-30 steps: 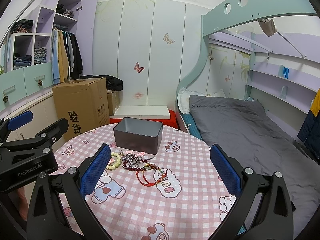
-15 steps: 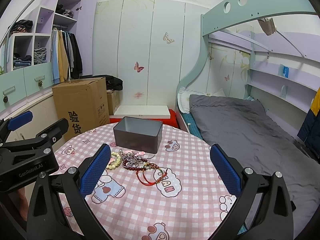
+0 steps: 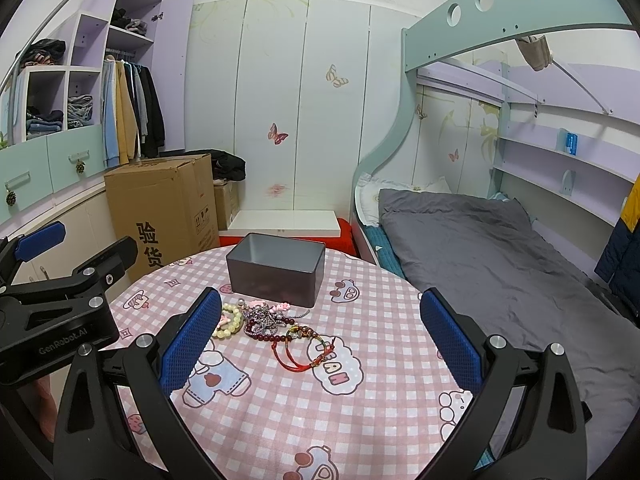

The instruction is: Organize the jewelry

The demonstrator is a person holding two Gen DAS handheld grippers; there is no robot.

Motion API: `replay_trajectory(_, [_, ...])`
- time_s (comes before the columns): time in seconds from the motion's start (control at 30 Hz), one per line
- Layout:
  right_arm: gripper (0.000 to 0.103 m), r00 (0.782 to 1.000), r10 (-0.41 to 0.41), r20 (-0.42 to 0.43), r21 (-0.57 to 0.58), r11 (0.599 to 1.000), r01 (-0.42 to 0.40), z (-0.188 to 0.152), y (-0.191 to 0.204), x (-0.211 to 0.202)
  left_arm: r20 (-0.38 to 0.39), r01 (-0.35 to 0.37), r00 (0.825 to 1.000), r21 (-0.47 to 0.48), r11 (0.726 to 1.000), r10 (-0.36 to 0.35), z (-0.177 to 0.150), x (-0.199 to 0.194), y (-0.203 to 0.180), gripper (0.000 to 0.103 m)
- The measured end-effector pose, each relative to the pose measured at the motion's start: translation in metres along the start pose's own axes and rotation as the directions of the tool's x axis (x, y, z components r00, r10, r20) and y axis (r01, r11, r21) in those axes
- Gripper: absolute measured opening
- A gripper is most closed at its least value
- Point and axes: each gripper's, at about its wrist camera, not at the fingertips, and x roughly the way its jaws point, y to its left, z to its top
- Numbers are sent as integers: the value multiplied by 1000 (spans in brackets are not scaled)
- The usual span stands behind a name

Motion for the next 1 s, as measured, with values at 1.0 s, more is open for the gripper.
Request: replay_trajectory(1.0, [96, 1000, 1, 0, 1, 1000, -1, 0, 0, 0, -5, 0, 1000, 2, 1000, 0, 0, 1, 0, 97])
